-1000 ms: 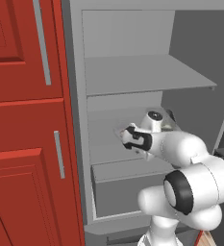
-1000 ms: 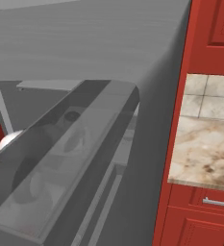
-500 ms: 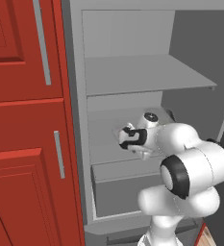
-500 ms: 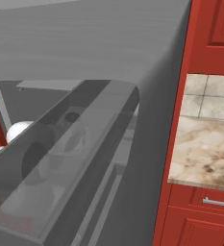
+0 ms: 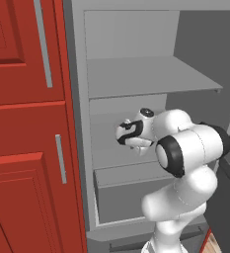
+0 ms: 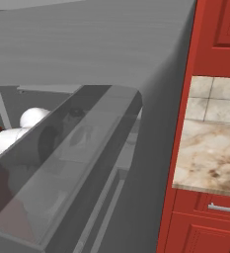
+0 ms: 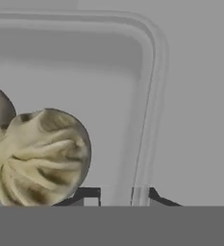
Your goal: Place two dumplings into each of the tupperware containers and then place the containers in the fridge.
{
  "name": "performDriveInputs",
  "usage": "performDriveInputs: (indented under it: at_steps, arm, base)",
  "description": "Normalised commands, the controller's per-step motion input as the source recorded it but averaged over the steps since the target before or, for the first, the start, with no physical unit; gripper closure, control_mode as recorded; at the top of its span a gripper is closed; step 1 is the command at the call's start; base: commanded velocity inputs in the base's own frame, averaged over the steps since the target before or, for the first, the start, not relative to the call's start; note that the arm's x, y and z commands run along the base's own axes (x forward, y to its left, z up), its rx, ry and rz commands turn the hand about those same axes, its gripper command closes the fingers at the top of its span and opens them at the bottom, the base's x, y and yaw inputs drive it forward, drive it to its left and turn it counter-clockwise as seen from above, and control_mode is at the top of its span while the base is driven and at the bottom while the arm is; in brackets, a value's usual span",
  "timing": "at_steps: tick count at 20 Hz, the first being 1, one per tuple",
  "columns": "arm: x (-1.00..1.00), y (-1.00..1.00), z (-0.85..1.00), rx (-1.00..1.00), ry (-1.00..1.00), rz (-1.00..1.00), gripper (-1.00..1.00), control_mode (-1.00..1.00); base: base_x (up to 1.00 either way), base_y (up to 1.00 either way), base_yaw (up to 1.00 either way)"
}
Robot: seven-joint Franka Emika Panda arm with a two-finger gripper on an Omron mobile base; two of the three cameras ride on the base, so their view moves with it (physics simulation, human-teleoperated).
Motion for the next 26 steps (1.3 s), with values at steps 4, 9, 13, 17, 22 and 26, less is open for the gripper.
performDriveInputs:
  at_steps: [4,9,13,17,22,26]
  arm:
    - [0.00,0.00,0.00,0.00,0.01,0.00,-1.00,-1.00]
    - [0.00,0.00,0.00,0.00,0.00,0.00,-1.00,-1.00]
    - [0.00,0.00,0.00,0.00,-0.09,0.00,-1.00,-1.00]
    - [-0.21,-0.02,0.06,0.00,-0.19,0.00,-1.00,-1.00]
    - [-0.22,-0.01,0.19,0.00,-0.04,0.00,-1.00,-1.00]
    - [0.00,0.00,0.47,0.00,0.02,0.00,-1.00,-1.00]
  base:
    - [0.00,0.00,0.00]
    - [0.00,0.00,0.00]
    - [0.00,0.00,0.00]
    - [0.00,0.00,0.00]
    - [0.00,0.00,0.00]
    - [0.00,0.00,0.00]
